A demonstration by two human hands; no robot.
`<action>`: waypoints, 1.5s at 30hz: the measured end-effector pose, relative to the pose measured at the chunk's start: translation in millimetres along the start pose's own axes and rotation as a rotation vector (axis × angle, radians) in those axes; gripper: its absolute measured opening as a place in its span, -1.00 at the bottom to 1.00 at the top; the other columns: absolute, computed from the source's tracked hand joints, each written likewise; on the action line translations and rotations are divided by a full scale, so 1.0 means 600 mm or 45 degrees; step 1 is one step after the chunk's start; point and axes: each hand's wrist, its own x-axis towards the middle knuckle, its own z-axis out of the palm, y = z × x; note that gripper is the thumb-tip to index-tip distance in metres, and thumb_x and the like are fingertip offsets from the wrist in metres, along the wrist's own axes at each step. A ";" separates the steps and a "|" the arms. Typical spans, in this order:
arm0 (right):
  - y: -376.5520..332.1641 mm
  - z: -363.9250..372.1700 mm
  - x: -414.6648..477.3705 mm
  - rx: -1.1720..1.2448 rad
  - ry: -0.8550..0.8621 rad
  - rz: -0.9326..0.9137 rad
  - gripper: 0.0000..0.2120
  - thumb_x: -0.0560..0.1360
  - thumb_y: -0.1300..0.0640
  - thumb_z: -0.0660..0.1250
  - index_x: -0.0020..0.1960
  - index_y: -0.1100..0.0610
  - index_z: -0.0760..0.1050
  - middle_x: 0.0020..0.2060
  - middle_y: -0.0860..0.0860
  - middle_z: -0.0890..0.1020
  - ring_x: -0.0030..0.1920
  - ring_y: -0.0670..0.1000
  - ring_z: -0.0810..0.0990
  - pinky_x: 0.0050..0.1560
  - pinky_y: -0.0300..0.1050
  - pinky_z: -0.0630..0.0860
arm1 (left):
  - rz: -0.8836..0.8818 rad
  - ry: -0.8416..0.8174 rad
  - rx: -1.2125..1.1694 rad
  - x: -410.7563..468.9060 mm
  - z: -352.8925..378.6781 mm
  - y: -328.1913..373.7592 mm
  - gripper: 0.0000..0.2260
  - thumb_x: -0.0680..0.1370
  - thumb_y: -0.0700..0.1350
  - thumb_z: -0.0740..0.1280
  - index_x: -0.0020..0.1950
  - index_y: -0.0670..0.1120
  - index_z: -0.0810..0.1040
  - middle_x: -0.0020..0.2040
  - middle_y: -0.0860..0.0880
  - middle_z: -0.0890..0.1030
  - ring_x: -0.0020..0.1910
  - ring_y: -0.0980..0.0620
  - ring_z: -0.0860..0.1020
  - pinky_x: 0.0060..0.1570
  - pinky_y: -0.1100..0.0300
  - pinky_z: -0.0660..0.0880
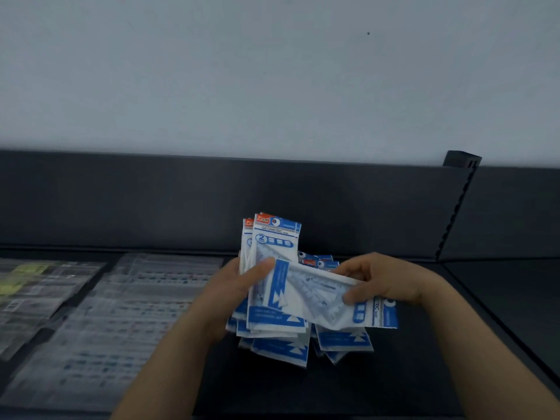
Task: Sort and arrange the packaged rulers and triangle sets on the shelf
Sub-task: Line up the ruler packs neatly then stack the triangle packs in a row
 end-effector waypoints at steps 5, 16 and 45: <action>0.008 0.011 0.034 0.673 0.745 -0.157 -0.61 0.40 0.17 0.49 0.21 0.14 0.53 -0.07 0.13 0.69 -0.20 0.05 0.69 -0.21 -0.10 0.64 | -0.011 0.050 -0.026 0.007 0.023 -0.016 -0.79 0.47 -0.22 0.44 0.06 -0.05 0.53 -0.19 -0.05 0.72 -0.27 0.00 0.69 -0.38 0.17 0.59; 0.020 0.046 0.047 0.906 0.557 -0.122 -0.85 0.48 0.27 0.38 0.05 0.20 0.54 -0.10 0.12 0.69 -0.25 0.00 0.63 -0.31 -0.22 0.54 | -0.016 0.093 -0.167 0.002 0.048 -0.019 -0.84 0.52 -0.03 0.39 0.07 -0.02 0.56 -0.28 0.05 0.71 -0.36 0.09 0.67 -0.50 0.23 0.54; 0.080 0.040 0.012 0.723 0.819 0.147 -0.85 0.54 0.21 0.33 -0.17 0.27 0.54 -0.27 0.19 0.65 -0.33 0.09 0.61 -0.22 -0.05 0.51 | -0.001 0.230 -0.130 0.020 0.023 -0.046 -0.83 0.50 -0.22 0.40 0.09 -0.10 0.57 -0.11 -0.14 0.71 -0.16 -0.15 0.68 -0.27 0.01 0.62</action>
